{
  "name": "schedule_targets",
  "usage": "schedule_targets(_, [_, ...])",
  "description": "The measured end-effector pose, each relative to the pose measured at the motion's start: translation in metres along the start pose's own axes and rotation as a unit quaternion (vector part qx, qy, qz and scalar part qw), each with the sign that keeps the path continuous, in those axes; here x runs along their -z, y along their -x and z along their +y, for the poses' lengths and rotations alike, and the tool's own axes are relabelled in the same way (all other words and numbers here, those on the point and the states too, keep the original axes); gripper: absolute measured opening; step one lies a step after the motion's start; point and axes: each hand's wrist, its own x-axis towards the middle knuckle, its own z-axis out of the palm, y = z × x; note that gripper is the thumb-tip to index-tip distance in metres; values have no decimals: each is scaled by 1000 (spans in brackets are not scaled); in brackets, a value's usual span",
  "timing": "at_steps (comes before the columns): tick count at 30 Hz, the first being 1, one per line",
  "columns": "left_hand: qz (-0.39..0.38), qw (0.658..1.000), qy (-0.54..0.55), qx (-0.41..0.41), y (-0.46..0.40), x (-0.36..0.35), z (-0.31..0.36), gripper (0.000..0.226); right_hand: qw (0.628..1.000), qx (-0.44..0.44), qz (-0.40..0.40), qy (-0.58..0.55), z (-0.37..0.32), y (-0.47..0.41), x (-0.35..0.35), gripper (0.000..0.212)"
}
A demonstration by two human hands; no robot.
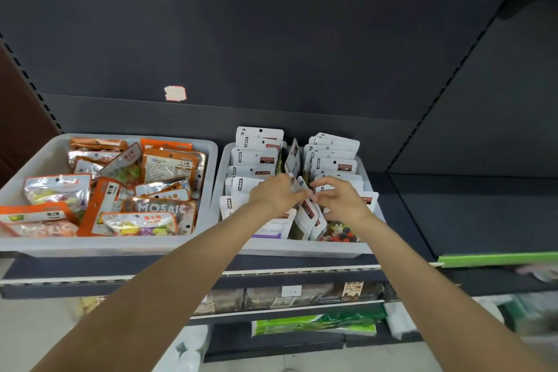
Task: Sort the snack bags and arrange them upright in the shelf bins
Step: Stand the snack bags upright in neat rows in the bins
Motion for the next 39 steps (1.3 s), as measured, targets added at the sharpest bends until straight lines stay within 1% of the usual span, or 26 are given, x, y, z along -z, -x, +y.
schedule_targets(2, [-1, 999, 18, 31, -4, 2, 9, 33, 1000, 0, 12, 1, 2, -1, 0, 24])
schedule_targets(4, [-13, 997, 52, 54, -7, 5, 15, 29, 999, 11, 48, 12, 3, 0, 3, 27])
schedule_targets(7, [-35, 996, 68, 42, -5, 9, 13, 19, 996, 22, 86, -6, 0, 1, 16, 25])
schedule_targets(8, [-37, 996, 77, 35, -3, 11, 10, 19, 996, 26, 87, -12, -1, 2, 21, 27])
schedule_targets(11, [-26, 995, 95, 6, 5, 15, 3, 26, 995, 51, 77, -30, -3, 6, 31, 43])
schedule_targets(12, [-12, 995, 100, 0, 7, 18, 3, 34, 994, 63, 81, -27, -3, 7, 33, 43])
schedule_targets(14, [27, 994, 110, -9, 8, 24, 3, 43, 991, 80, 104, -10, -4, 8, 34, 37])
schedule_targets(17, [87, 988, 121, -28, 8, 34, 3, 40, 986, 90, 140, 3, -9, 9, 35, 30])
schedule_targets(19, [103, 985, 127, -49, 11, 38, 5, 37, 984, 96, 151, 10, -15, 14, 37, 30])
schedule_targets(21, [114, 981, 136, -75, 17, 40, 8, 33, 979, 114, 163, 45, -21, 20, 43, 31])
schedule_targets(24, [140, 975, 138, -106, 24, 41, 13, 29, 961, 148, 203, 117, -26, 33, 55, 30])
schedule_targets(28, [159, 975, 120, -98, 31, 38, 19, 29, 930, 192, 277, 144, -19, 47, 75, 10])
schedule_targets(30, [170, 974, 119, -89, 32, 34, 21, 29, 914, 199, 308, 174, -10, 48, 85, 6])
schedule_targets(31, [177, 973, 121, -83, 33, 32, 23, 30, 910, 197, 311, 190, -6, 48, 90, 5])
schedule_targets(33, [190, 972, 112, -76, 35, 28, 27, 31, 912, 196, 289, 215, 1, 48, 95, 6])
schedule_targets(36, [198, 972, 82, -93, 38, 24, 35, 32, 926, 171, 250, 224, 12, 45, 97, 9])
schedule_targets(39, [202, 973, 48, -103, 39, 22, 42, 31, 922, 155, 246, 255, 17, 40, 100, 11])
